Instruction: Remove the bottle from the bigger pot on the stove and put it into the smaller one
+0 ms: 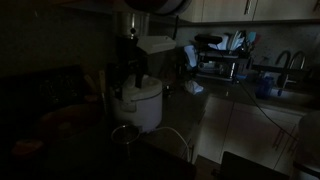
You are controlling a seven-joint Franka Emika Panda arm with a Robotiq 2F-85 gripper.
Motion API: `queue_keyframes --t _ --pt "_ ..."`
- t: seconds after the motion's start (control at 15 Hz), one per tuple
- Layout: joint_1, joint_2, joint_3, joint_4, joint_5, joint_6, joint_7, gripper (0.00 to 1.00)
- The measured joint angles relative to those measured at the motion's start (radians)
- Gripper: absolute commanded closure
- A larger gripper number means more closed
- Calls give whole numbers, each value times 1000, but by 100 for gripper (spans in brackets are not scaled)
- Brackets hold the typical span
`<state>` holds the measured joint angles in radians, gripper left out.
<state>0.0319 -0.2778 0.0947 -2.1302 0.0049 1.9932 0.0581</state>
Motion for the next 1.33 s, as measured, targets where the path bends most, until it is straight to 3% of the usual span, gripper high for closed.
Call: queue_keyframes --t 0.73,1.33 --pt "71 352 8 294 0 198 -94 0" --pt "80 567 8 411 -4 332 -98 0"
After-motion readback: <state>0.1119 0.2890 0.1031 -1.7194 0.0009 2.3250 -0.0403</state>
